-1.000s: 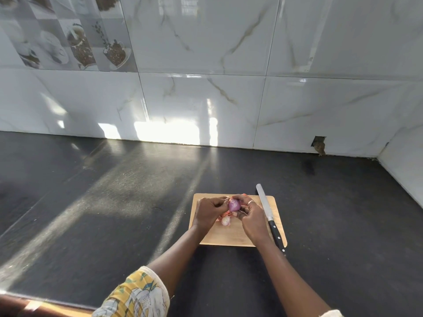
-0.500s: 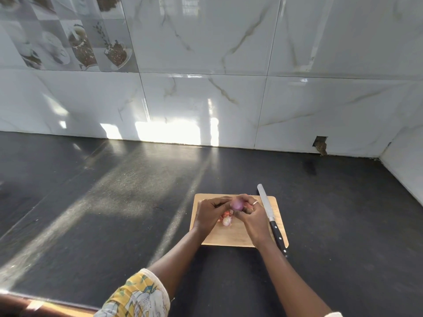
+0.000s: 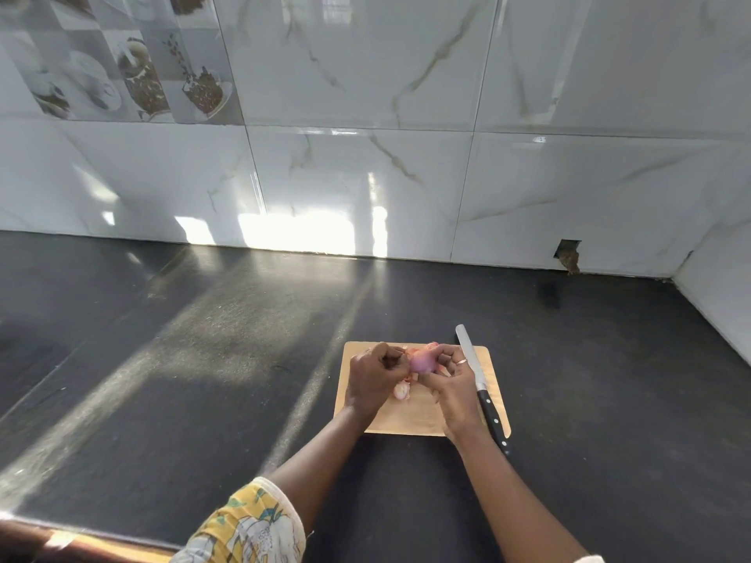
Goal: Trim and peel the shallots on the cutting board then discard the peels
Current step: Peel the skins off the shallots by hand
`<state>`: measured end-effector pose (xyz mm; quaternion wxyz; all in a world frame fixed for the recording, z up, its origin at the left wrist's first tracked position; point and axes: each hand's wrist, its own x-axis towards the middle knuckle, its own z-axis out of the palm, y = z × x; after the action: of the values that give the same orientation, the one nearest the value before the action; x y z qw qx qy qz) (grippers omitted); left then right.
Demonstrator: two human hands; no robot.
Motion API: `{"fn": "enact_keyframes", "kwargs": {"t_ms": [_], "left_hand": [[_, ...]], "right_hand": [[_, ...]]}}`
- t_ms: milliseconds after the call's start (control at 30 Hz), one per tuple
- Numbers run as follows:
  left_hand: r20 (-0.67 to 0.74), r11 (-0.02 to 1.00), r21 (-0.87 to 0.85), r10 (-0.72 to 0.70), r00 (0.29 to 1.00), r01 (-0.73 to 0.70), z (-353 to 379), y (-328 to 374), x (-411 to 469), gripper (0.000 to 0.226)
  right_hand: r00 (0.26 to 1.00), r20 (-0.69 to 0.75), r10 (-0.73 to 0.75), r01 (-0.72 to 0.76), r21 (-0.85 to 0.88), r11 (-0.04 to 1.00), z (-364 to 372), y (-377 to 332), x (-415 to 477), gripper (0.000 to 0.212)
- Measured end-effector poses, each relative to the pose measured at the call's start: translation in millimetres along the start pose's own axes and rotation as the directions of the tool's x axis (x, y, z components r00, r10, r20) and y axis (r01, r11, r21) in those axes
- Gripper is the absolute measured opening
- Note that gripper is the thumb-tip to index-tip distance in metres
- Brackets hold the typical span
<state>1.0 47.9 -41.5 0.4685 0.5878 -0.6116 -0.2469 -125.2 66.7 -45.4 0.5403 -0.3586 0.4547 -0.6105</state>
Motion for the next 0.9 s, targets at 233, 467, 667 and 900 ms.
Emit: {"fn": "enact_keyframes", "kwargs": {"t_ms": [233, 467, 667, 900], "left_hand": [[-0.015, 0.968, -0.179, -0.183, 0.983, 0.177, -2.0, 1.6, 2.0, 0.004], [-0.044, 0.953, -0.179, -0.255, 0.966, 0.244, -7.0, 0.1, 6.0, 0.015], [0.028, 0.976, -0.068, -0.206, 0.978, 0.207, -8.6, -4.4, 6.0, 0.01], [0.081, 0.996, 0.067, -0.066, 0.995, 0.06, -8.8, -2.2, 4.3, 0.034]], "right_hand": [[0.989, 0.048, 0.143, -0.151, 0.274, 0.95, -1.8, -4.2, 1.2, 0.037], [0.969, 0.116, 0.218, -0.247, 0.451, 0.858, -3.1, -7.2, 0.4, 0.026], [0.954, 0.154, 0.257, -0.3, 0.495, 0.816, -6.0, -10.2, 0.3, 0.03], [0.957, 0.167, 0.239, -0.289, 0.435, 0.853, -8.5, -6.4, 4.7, 0.037]]}}
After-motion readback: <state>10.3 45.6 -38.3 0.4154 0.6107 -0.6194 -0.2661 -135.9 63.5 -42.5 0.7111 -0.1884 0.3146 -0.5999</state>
